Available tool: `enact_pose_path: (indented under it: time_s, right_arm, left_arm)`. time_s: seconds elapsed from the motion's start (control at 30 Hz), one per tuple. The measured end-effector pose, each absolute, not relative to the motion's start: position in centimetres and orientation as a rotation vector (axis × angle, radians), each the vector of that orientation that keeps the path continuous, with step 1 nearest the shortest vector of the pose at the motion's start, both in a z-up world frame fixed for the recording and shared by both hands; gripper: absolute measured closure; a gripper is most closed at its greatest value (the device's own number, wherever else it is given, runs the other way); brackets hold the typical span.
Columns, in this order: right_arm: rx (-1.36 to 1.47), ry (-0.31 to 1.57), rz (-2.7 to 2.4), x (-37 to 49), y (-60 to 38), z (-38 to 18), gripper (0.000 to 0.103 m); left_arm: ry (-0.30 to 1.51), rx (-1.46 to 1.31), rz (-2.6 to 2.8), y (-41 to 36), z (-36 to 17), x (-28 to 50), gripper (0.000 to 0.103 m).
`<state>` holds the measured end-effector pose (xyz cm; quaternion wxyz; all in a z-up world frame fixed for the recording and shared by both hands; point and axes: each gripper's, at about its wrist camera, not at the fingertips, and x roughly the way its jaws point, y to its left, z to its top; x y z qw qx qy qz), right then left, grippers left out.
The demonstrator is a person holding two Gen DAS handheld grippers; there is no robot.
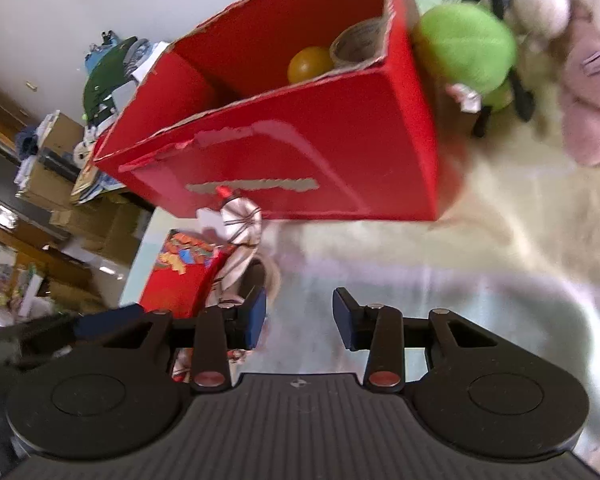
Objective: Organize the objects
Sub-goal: 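Grasp the red-and-white patterned fabric bag with the right gripper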
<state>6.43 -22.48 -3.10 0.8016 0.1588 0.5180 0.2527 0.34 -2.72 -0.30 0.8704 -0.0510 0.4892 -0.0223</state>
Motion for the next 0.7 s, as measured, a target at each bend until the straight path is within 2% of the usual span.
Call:
enact_pose_path:
  time_s: [0.37,0.5,0.7]
  right_arm:
    - [0.384,1.191,0.653,6.9,-19.9,-4.0,0.061]
    - [0.398,1.213,0.659,7.2,-19.6,-4.5,0.060]
    - [0.422,1.225,0.658,7.5,-19.6,-4.9,0.051]
  left_arm:
    - [1.055,-0.060,-0.154,-5.1,-2.3,-0.1,0.055]
    - [1.077,-0.082,-0.188,-4.7,-3.2,0.0,0.056]
    - [1.077,-0.041,-0.183,-5.0,-3.6,0.3,0.057]
